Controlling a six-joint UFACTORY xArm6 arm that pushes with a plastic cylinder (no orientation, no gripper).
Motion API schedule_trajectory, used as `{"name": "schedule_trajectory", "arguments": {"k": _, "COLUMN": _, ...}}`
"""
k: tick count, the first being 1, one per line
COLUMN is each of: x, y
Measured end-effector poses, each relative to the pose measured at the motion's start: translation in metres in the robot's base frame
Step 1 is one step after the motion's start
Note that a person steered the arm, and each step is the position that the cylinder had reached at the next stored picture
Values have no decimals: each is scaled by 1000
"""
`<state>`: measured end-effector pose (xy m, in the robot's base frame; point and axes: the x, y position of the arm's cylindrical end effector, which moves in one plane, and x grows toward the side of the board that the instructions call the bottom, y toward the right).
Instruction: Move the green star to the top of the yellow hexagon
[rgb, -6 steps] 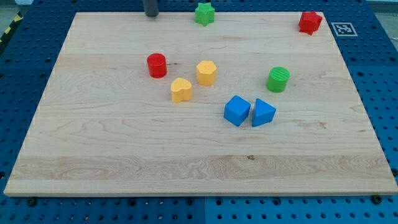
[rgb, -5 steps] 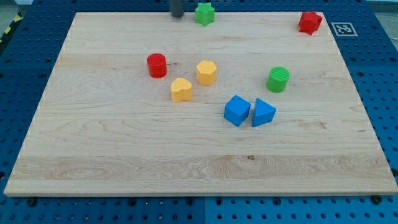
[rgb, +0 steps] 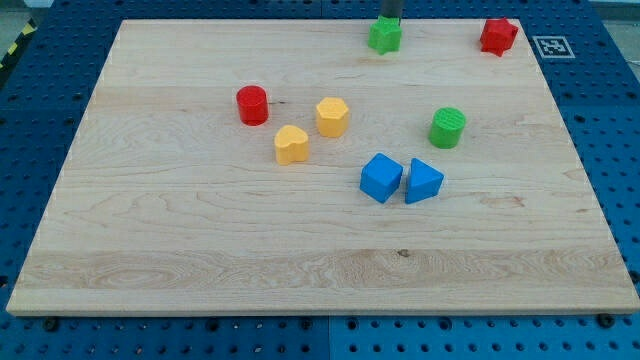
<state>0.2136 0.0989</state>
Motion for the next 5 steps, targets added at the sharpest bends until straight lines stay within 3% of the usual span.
{"name": "schedule_trajectory", "arguments": {"k": 3, "x": 82, "y": 0}}
{"name": "schedule_trajectory", "arguments": {"k": 5, "x": 96, "y": 4}}
